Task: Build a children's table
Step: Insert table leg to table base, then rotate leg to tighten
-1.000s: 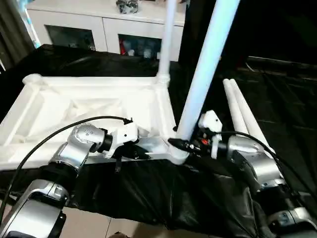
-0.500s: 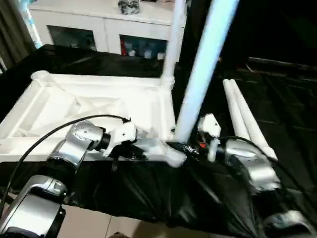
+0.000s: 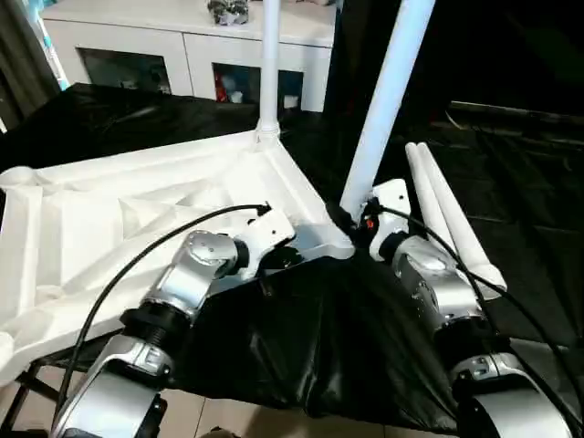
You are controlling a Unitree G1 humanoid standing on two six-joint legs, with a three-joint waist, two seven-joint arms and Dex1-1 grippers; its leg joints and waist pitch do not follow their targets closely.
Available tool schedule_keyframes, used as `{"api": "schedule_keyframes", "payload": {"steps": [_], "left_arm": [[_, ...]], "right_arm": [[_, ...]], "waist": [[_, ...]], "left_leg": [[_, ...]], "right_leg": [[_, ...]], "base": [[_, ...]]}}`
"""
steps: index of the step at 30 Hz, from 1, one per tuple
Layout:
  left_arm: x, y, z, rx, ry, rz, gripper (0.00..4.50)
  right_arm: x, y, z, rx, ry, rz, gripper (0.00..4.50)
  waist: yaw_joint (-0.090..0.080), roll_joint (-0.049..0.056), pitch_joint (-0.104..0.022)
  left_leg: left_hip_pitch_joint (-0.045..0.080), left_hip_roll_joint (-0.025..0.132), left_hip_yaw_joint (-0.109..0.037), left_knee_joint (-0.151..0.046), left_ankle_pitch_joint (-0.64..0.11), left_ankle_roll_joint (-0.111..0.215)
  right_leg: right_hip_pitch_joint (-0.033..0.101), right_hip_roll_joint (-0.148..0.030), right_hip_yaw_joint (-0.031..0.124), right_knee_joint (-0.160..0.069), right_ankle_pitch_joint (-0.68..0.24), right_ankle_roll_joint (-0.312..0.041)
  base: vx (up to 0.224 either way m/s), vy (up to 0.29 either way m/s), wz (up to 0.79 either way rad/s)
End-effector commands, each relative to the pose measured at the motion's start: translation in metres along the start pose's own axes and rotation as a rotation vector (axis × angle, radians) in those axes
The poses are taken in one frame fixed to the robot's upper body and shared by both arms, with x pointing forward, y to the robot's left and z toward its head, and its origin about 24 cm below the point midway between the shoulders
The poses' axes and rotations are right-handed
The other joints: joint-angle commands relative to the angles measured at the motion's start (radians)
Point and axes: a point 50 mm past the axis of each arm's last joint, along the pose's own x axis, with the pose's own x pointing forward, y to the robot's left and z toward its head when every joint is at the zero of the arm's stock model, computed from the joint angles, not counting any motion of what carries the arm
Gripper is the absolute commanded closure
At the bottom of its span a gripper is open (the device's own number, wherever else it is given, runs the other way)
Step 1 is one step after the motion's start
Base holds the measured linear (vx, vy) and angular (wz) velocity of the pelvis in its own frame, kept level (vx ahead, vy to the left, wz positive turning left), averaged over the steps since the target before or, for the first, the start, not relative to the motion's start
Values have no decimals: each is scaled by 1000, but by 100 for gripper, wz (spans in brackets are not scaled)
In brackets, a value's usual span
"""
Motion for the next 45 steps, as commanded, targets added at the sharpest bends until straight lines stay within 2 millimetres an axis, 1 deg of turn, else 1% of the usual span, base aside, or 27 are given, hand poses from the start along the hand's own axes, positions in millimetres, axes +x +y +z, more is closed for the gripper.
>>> {"api": "schedule_keyframes", "payload": {"steps": [1, 4, 5, 6, 7, 9, 11, 12, 14, 15, 16, 18, 19, 21, 23, 24, 26, 27, 28, 30, 32, 33, 35, 39, 41, 44, 45], "left_arm": [[15, -13, 18, 34, -57, -31, 450], [12, -12, 16, 37, -43, -23, 450], [10, -11, 15, 46, -39, -23, 450], [9, -12, 15, 49, -38, -22, 450], [9, -12, 15, 49, -38, -22, 450], [8, -12, 15, 53, -41, -23, 450], [8, -11, 15, 58, -43, -23, 450], [7, -11, 15, 61, -45, -29, 450], [6, -10, 14, 65, -49, -35, 450], [4, -9, 13, 69, -54, -43, 450], [3, -9, 13, 75, -54, -45, 450], [-1, -7, 12, 88, -59, -57, 450], [-2, -6, 12, 89, -59, -58, 450], [-6, -4, 10, 105, -61, -73, 450], [-10, -3, 8, 119, -64, -90, 450], [-13, -2, 8, 131, -66, -101, 450], [-15, -1, 7, 146, -67, -111, 450], [-17, 0, 6, 151, -67, -122, 450], [-18, 0, 6, 153, -68, -128, 450], [-23, 2, 3, 170, -63, -159, 450], [-25, 2, 2, 180, -63, -184, 450], [-29, 1, 1, 187, -72, -227, 450], [-32, 1, 1, 186, -80, -262, 450], [-36, 2, -3, 198, -66, -317, 450], [-38, 3, -5, 208, -52, -344, 450], [-39, 4, -6, 215, -44, -358, 450], [-41, 5, -7, 223, -35, -368, 450]], "right_arm": [[1, 21, -38, 62, 157, 47, 261], [1, 24, -40, 68, 158, 42, 261], [2, 25, -40, 57, 164, 37, 261], [3, 26, -40, 64, 166, 29, 261], [3, 26, -40, 65, 166, 29, 261], [5, 26, -37, 68, 148, 33, 261], [6, 26, -35, 67, 135, 30, 261], [7, 26, -34, 75, 127, 36, 226], [8, 25, -28, 91, 96, 57, 226], [8, 24, -22, 96, 66, 82, 203], [8, 24, -20, 97, 58, 91, 186], [6, 22, -15, 78, 38, 134, 182], [6, 21, -14, 76, 37, 138, 170], [3, 19, -10, 53, 30, 179, 141], [-1, 16, -8, 31, 31, 214, 137], [-3, 14, -7, 14, 36, 241, 110], [-7, 12, -6, -12, 50, 278, 102], [-9, 11, -6, -28, 61, 303, 102], [-11, 11, -6, -37, 67, 317, 83], [-18, 9, -8, -101, 110, 384, 61], [-22, 7, -8, -128, 128, 424, 61], [-27, 6, -7, -149, 140, 481, 61], [-32, 5, -6, -163, 151, 528, 61], [-39, 3, -6, -205, 193, 614, 61], [-43, 3, -6, -219, 216, 651, 89], [-44, 2, -5, -226, 224, 669, 101], [-45, 2, -6, -233, 239, 688, 127]], "waist": [[-2, 3, -41], [-5, 5, -39], [-6, 8, -39], [-8, 7, -40], [-9, 10, -40], [-12, 9, -41], [-13, 9, -40], [-14, 10, -40], [-15, 8, -39], [-15, 7, -40], [-14, 7, -42], [-13, 7, -45], [-12, 5, -46], [-9, 5, -50], [-6, 6, -51], [-5, 5, -53], [-3, 7, -57], [-5, 9, -56], [-4, 9, -57], [-2, 10, -58], [0, 11, -57], [2, 9, -57], [5, 8, -57], [11, 7, -55], [17, 7, -55], [23, 9, -55], [24, 10, -54]], "left_leg": [[26, 67, -32, -72, -283, 1], [29, 69, -36, -77, -334, -20], [30, 70, -37, -79, -347, -27], [29, 70, -38, -81, -348, -31], [29, 71, -39, -81, -348, -33], [27, 71, -38, -83, -342, -32], [28, 69, -37, -82, -345, -31], [29, 69, -37, -82, -357, -33], [29, 69, -37, -82, -367, -32], [27, 69, -38, -82, -362, -28], [27, 69, -38, -81, -350, -26], [24, 69, -34, -77, -300, -8], [23, 68, -33, -75, -280, -1], [20, 65, -29, -66, -194, 37], [19, 65, -29, -62, -158, 61], [19, 65, -28, -60, -145, 72], [20, 66, -27, -54, -116, 86], [19, 66, -27, -53, -107, 94], [19, 67, -27, -53, -103, 97], [22, 68, -27, -50, -105, 99], [19, 68, -27, -50, -104, 98], [20, 69, -25, -49, -114, 100], [18, 69, -24, -47, -114, 101], [19, 70, -23, -47, -137, 94], [20, 70, -23, -46, -141, 88], [21, 71, -23, -46, -151, 77], [21, 71, -23, -47, -158, 72]], "right_leg": [[11, -79, 46, -90, -133, -212], [6, -80, 47, -97, -218, -194], [5, -79, 47, -99, -227, -188], [6, -78, 47, -97, -216, -186], [5, -78, 47, -96, -207, -186], [7, -77, 46, -94, -174, -191], [5, -77, 46, -95, -174, -193], [3, -77, 47, -98, -189, -193], [3, -79, 48, -100, -206, -191], [5, -79, 48, -99, -206, -188], [6, -79, 48, -98, -192, -189], [10, -77, 47, -91, -110, -203], [13, -76, 47, -88, -81, -208], [20, -76, 45, -77, 34, -227], [23, -76, 43, -72, 88, -236], [25, -74, 42, -68, 110, -243], [26, -73, 41, -62, 155, -252], [23, -71, 40, -61, 177, -258], [24, -70, 39, -58, 185, -261], [23, -68, 37, -57, 189, -266], [23, -69, 36, -55, 194, -268], [24, -69, 36, -55, 189, -270], [24, -69, 35, -53, 187, -274], [21, -71, 36, -56, 138, -280], [20, -71, 36, -56, 124, -277], [18, -73, 37, -54, 110, -278], [17, -74, 37, -55, 100, -278]], "base": [[0, 0, 0], [0, 0, 0], [0, 0, 0], [0, 0, 0], [0, 0, 0], [0, 0, 0], [0, 0, 0], [0, 0, 0], [0, 0, 0], [0, 0, 0], [0, 0, 0], [0, 0, 0], [0, 0, 0], [0, 0, 0], [0, 0, 0], [0, 0, 0], [0, 0, 0], [0, 0, 0], [0, 0, 0], [0, 0, 0], [0, 0, 0], [0, 0, 0], [0, 0, 0], [0, 0, 0], [0, 0, 0], [0, 0, 0], [0, 0, 0]]}}
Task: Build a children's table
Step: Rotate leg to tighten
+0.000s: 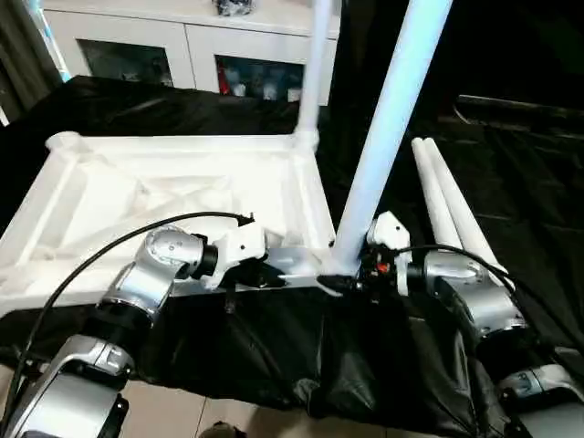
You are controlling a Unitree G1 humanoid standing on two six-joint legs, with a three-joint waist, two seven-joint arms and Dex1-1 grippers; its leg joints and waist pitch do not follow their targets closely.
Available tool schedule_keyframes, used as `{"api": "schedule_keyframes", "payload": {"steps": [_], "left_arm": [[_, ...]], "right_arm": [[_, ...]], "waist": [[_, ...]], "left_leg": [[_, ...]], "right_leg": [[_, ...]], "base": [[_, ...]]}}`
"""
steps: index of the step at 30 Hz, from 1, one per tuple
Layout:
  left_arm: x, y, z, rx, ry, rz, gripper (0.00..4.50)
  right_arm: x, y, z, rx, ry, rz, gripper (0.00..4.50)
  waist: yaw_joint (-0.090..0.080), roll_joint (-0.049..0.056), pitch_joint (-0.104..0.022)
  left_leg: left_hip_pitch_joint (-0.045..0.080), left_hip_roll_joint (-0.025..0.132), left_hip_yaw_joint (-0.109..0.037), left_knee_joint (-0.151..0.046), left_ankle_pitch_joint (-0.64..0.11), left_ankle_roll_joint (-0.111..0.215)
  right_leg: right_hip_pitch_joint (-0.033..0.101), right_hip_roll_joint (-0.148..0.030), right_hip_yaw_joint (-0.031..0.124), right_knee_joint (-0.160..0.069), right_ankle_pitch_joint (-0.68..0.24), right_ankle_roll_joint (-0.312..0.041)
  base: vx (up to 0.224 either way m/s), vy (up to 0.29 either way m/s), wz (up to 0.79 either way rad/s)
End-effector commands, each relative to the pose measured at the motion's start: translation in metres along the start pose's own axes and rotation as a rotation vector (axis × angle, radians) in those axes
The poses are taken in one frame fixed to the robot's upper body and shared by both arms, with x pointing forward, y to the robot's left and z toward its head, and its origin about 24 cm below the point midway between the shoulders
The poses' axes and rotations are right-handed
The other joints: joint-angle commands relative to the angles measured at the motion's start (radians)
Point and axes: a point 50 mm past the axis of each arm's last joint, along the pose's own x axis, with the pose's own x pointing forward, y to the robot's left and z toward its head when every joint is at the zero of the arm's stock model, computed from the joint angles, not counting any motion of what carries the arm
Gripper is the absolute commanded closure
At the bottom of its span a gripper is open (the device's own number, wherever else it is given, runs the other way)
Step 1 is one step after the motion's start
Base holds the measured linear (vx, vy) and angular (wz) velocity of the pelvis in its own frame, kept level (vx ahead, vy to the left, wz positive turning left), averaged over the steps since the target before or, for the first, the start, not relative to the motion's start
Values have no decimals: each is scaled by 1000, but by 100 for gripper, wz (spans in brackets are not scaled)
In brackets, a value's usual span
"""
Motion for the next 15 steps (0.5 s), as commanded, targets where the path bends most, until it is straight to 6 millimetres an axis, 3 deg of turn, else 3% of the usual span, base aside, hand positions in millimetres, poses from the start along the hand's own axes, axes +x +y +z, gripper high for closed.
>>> {"api": "schedule_keyframes", "payload": {"steps": [1, 6, 13, 15], "left_arm": [[3, 1, 9, 61, -3, -56, 450], [-1, 3, 8, 59, -4, -68, 450], [-1, 1, 4, 43, 6, -81, 450], [7, 4, 0, 15, 43, 5, 450]], "right_arm": [[3, 5, 3, -35, 36, 77, 135], [4, 6, 4, -27, 20, 89, 172], [7, 13, 0, 2, 4, 104, 176], [17, 12, -4, 61, -46, -38, 176]], "waist": [[-1, 6, -58], [-1, 7, -58], [-1, 8, -60], [-1, 9, -58]], "left_leg": [[38, 67, -23, -58, -161, 65], [38, 68, -25, -59, -178, 52], [37, 67, -25, -57, -175, 51], [40, 69, -25, -59, -178, 49]], "right_leg": [[33, -74, 38, -59, 89, -280], [33, -75, 38, -57, 83, -284], [34, -74, 37, -54, 100, -287], [29, -76, 39, -54, 99, -288]], "base": [[0, 0, 0], [0, 0, 0], [0, 0, 0], [0, 0, 0]]}}
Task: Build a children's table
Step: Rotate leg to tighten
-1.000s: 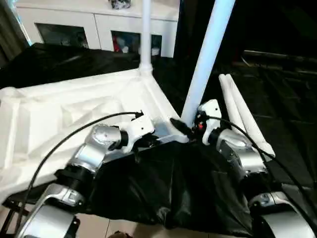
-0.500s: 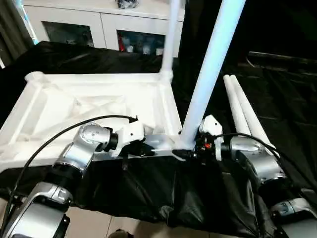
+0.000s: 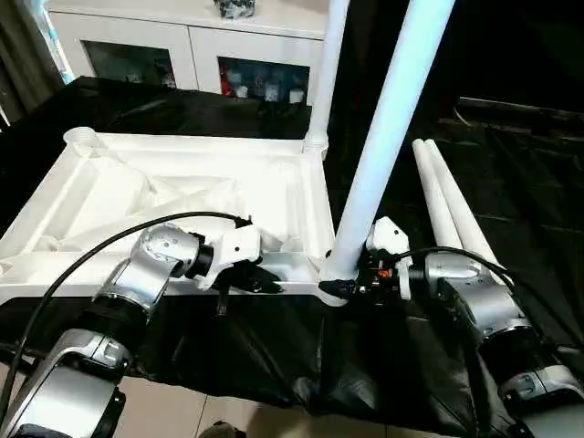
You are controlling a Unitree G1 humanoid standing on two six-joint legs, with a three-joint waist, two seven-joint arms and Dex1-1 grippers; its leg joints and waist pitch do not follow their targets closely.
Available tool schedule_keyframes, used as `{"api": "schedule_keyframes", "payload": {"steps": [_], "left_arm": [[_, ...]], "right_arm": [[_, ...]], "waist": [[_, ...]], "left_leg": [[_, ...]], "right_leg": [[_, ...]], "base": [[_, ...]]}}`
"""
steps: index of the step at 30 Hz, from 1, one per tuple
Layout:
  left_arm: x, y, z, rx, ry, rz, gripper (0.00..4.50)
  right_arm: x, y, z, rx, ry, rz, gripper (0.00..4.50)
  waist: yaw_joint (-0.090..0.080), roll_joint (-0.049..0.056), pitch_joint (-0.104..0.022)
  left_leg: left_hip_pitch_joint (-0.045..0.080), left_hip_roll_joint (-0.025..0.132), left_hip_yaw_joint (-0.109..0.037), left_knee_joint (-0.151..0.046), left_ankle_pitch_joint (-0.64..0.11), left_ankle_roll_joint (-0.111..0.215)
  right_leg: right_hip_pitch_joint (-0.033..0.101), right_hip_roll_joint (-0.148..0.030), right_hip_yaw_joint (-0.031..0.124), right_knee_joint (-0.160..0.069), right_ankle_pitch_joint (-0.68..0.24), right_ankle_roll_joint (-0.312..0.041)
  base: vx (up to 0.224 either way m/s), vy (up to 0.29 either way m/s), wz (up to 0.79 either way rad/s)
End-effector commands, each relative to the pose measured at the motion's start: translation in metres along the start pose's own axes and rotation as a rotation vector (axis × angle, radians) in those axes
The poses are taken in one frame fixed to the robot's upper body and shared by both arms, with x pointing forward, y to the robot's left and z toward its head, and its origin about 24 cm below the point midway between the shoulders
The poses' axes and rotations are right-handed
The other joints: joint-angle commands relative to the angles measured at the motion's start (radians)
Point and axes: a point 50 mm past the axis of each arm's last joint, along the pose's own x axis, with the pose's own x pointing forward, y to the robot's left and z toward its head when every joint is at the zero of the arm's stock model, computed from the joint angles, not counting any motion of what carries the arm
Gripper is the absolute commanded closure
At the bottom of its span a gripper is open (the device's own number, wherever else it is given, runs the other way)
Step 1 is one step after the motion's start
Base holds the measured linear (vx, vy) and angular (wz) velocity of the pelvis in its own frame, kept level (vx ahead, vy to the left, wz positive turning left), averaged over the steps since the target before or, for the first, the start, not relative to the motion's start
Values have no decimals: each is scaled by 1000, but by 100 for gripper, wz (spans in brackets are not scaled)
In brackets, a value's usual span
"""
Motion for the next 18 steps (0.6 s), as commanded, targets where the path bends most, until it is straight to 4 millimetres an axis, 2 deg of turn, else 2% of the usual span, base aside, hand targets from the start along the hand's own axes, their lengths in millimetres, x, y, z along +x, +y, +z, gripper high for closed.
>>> {"api": "schedule_keyframes", "payload": {"steps": [1, 2, 4, 6, 7, 8, 9, 11, 12, 13, 14, 15, 18], "left_arm": [[11, 4, 3, 1, 29, 54, 450], [15, 6, 4, -13, 29, 93, 450], [29, 9, 9, -57, 10, 181, 450], [38, 9, 12, -68, 3, 204, 450], [45, 10, 15, -82, 3, 227, 450], [49, 9, 17, -88, 0, 235, 450], [61, 8, 22, -102, -6, 253, 450], [70, 7, 27, -107, -11, 261, 450], [73, 6, 28, -103, -12, 257, 450], [76, 5, 30, -98, -16, 257, 450], [76, 5, 30, -98, -16, 257, 450], [77, 4, 31, -95, -19, 257, 450], [76, 3, 31, -66, -21, 248, 450]], "right_arm": [[12, 3, -2, 40, -32, -76, 176], [16, 1, -3, 58, -44, -137, 176], [27, -5, -8, 150, -77, -330, 177], [34, -6, -9, 197, -91, -403, 177], [41, -7, -10, 228, -97, -462, 177], [45, -6, -9, 237, -100, -481, 177], [57, -4, -7, 257, -107, -530, 177], [64, -3, -3, 262, -119, -556, 177], [67, -2, -1, 255, -127, -558, 177], [69, -1, 2, 257, -146, -557, 177], [69, -1, 2, 257, -146, -557, 177], [69, 0, 3, 259, -159, -556, 122], [65, -1, 4, 259, -175, -545, 102]], "waist": [[-4, 9, -57], [-5, 5, -57], [-13, 9, -49], [-18, 7, -47], [-20, 4, -45], [-23, 6, -44], [-31, 9, -38], [-35, 6, -36], [-34, 8, -36], [-34, 7, -39], [-34, 7, -39], [-35, 9, -42], [-36, 12, -43]], "left_leg": [[38, 67, -26, -67, -186, 45], [38, 66, -27, -67, -197, 38], [44, 66, -30, -77, -277, -16], [44, 66, -35, -83, -326, -46], [43, 65, -35, -84, -337, -51], [45, 66, -36, -86, -348, -57], [52, 64, -38, -88, -405, -75], [61, 61, -43, -83, -464, -82], [59, 63, -46, -87, -467, -78], [58, 63, -44, -89, -452, -74], [58, 63, -44, -89, -452, -74], [52, 63, -43, -94, -418, -65], [54, 63, -40, -96, -410, -59]], "right_leg": [[29, -78, 39, -61, 85, -287], [29, -79, 39, -63, 64, -284], [22, -82, 43, -79, -97, -264], [22, -85, 44, -88, -193, -237], [20, -84, 45, -90, -214, -227], [17, -85, 46, -91, -234, -222], [6, -86, 47, -103, -320, -200], [0, -90, 49, -116, -413, -175], [1, -89, 50, -120, -417, -162], [3, -86, 51, -118, -375, -159], [3, -86, 51, -118, -375, -159], [9, -81, 49, -111, -298, -168], [9, -78, 48, -108, -238, -184]], "base": [[0, 0, 0], [0, 0, 0], [0, 0, 0], [0, 0, 0], [0, 0, 0], [0, 0, 0], [0, 0, 0], [0, 0, 0], [0, 0, 0], [0, 0, 0], [0, 0, 0], [0, 0, 0], [0, 0, 0]]}}
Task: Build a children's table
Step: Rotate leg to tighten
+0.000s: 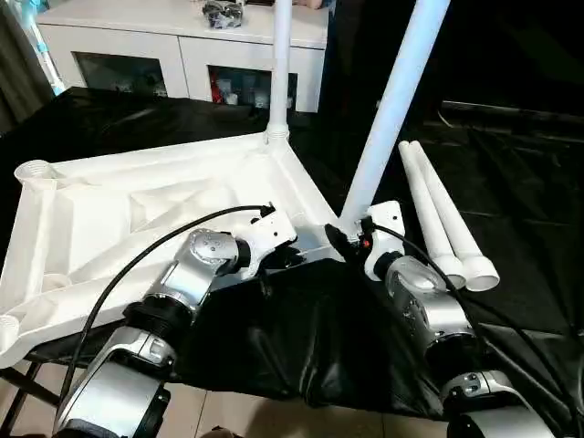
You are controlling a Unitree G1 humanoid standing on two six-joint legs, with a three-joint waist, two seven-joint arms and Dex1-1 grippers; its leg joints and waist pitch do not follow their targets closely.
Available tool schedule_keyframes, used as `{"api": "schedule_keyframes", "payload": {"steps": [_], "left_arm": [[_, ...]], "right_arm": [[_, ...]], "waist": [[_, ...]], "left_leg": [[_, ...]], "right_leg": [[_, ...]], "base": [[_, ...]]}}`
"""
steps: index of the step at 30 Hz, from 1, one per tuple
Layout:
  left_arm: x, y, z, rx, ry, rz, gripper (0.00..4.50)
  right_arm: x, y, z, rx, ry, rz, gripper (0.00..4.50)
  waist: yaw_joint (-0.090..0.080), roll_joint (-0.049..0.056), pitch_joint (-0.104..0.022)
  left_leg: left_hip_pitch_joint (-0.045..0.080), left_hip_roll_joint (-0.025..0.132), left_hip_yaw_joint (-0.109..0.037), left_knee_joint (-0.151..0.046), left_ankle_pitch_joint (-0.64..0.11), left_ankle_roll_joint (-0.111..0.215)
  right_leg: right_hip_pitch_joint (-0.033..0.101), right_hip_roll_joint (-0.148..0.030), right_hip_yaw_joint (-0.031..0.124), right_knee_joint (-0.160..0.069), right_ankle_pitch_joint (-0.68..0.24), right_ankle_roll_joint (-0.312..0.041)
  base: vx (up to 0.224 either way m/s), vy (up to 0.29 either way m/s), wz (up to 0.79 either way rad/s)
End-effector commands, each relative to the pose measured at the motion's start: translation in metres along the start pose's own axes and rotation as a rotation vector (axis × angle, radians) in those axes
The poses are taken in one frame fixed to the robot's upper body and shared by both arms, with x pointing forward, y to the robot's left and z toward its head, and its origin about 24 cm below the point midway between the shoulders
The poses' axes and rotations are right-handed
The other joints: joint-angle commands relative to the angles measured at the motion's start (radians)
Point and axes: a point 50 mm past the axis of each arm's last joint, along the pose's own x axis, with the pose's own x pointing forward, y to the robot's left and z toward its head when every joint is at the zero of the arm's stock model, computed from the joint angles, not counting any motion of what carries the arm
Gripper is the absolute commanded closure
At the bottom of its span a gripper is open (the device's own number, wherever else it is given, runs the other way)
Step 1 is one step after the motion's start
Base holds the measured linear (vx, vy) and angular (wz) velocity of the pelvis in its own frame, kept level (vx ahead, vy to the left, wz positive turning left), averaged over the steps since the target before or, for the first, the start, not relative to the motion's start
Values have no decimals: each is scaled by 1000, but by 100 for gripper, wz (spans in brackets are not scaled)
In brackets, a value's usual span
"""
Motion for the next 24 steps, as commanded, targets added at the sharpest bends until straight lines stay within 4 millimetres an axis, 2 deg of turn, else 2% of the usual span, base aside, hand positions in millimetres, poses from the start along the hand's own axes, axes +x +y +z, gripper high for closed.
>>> {"api": "schedule_keyframes", "payload": {"steps": [1, 2, 3, 5, 8, 9, 10, 11, 14, 15, 17, 18, 21, 22, 24], "left_arm": [[20, -20, 12, 54, -40, -73, 450], [20, -20, 12, 54, -40, -73, 450], [15, -21, 10, 69, -64, -104, 450], [11, -22, 9, 74, -77, -124, 450], [-4, -21, 2, 85, -100, -193, 450], [-8, -21, 1, 82, -107, -216, 450], [-12, -20, 0, 79, -113, -236, 450], [-16, -20, -2, 80, -117, -258, 450], [-27, -17, -6, 84, -114, -310, 450], [-28, -16, -7, 86, -112, -317, 450], [-32, -14, -8, 85, -107, -333, 450], [-35, -12, -10, 89, -97, -339, 450], [-44, -7, -13, 100, -64, -379, 450], [-44, -7, -13, 100, -63, -380, 450], [-48, -5, -15, 110, -42, -400, 450]], "right_arm": [[8, 31, 0, 1, -4, 163, 87], [8, 31, 0, 1, -4, 163, 87], [4, 24, 2, -47, -7, 189, 64], [1, 20, 3, -75, -9, 210, 60], [-10, 8, 8, -156, 6, 334, 60], [-14, 6, 9, -177, 15, 382, 60], [-17, 5, 9, -195, 23, 425, 60], [-20, 3, 10, -209, 33, 468, 60], [-27, 0, 13, -230, 58, 579, 60], [-29, -1, 14, -231, 63, 600, 60], [-32, -2, 14, -246, 86, 649, 60], [-34, -3, 13, -262, 102, 681, 77], [-39, -4, 16, -287, 144, 788, 96], [-39, -4, 16, -287, 145, 789, 119], [-40, -4, 16, -304, 165, 817, 128]], "waist": [[-6, 8, -44], [-6, 9, -43], [-5, 11, -43], [-6, 8, -46], [-2, 3, -49], [0, 4, -52], [2, 3, -54], [4, 4, -55], [12, 1, -61], [14, 4, -62], [16, 5, -62], [16, 7, -60], [19, 5, -59], [20, 6, -58], [23, 6, -56]], "left_leg": [[35, 66, -39, -88, -408, -53], [35, 68, -40, -89, -404, -51], [36, 68, -40, -88, -405, -51], [31, 69, -40, -87, -385, -43], [27, 66, -33, -79, -308, -6], [20, 64, -31, -73, -263, 18], [22, 65, -29, -71, -237, 28], [22, 65, -26, -67, -188, 51], [15, 63, -23, -56, -110, 100], [15, 64, -23, -53, -94, 113], [15, 66, -22, -52, -102, 119], [17, 68, -22, -54, -123, 116], [21, 70, -22, -56, -155, 94], [21, 70, -22, -56, -158, 92], [21, 70, -21, -58, -176, 77]], "right_leg": [[4, -78, 44, -94, -253, -180], [4, -79, 44, -94, -257, -180], [3, -81, 45, -97, -264, -180], [9, -81, 45, -93, -238, -180], [16, -79, 45, -86, -148, -202], [23, -79, 44, -79, -95, -214], [24, -78, 44, -77, -59, -219], [24, -76, 43, -68, 14, -235], [33, -72, 36, -52, 125, -261], [31, -70, 35, -47, 148, -270], [27, -69, 33, -46, 147, -280], [23, -69, 33, -49, 115, -284], [22, -69, 33, -51, 60, -285], [21, -69, 33, -51, 52, -285], [19, -72, 34, -53, 23, -283]], "base": [[0, 0, 0], [0, 0, 0], [0, 0, 0], [0, 0, 0], [0, 0, 0], [0, 0, 0], [0, 0, 0], [51, -24, 0], [0, 0, 0], [0, 0, 0], [0, 0, 0], [0, 0, 0], [0, 0, 0], [0, 0, 0], [0, 0, 0]]}}
